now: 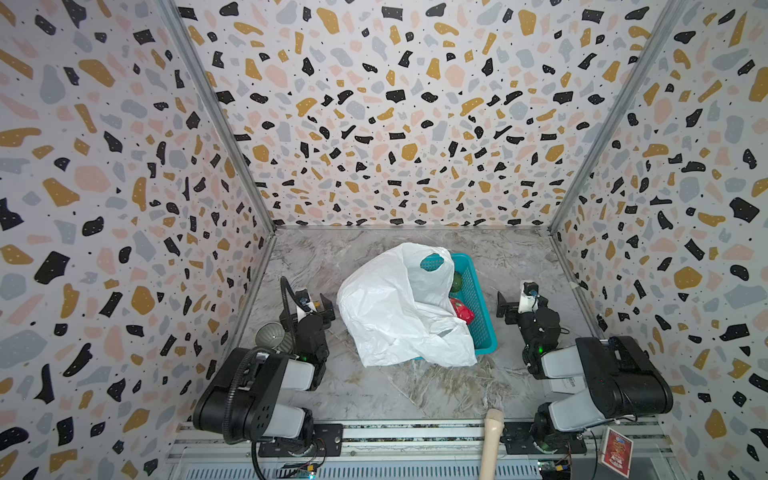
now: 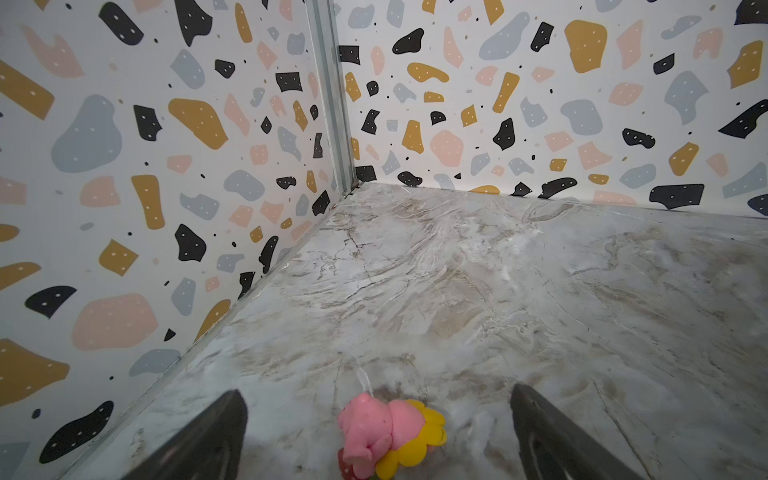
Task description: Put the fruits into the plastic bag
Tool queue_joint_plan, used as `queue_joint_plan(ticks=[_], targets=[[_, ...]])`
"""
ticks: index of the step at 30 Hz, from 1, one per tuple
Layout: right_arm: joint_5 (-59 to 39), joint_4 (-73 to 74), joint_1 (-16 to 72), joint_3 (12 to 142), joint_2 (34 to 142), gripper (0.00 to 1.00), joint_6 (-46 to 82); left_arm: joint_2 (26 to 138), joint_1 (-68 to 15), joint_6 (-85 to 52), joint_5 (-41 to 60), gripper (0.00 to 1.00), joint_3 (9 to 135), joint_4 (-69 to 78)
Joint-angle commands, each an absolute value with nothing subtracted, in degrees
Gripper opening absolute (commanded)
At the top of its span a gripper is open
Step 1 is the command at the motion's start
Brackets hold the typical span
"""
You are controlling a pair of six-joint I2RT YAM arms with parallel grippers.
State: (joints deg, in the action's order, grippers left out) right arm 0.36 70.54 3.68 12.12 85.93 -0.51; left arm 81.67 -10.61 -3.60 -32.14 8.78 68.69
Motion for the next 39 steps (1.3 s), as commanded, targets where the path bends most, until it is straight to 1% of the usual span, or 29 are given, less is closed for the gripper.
queue_joint_plan(ticks=[1,32,35,39], targets=[[-0.2,70.7,3.5,12.4,85.7,0.99,-1.0,81.1,-10.5,-3.1,-32.6,1.00,8.7,71.8],[-0.4,70.7,3.3,12.3,85.5,0.99,-0.7,81.6,-10.5,-3.1,-32.3,1.00,9.2,71.4],[-3.2,70.9,1.8,12.3,85.6,0.99,0.0,81.5,-10.5,-3.1,-32.3,1.00,9.3,71.0],[-1.6,70.4,2.7,12.3,85.3,0.99,-0.5,80.2,-10.5,-3.5,-31.7,0.99,9.1,70.6]])
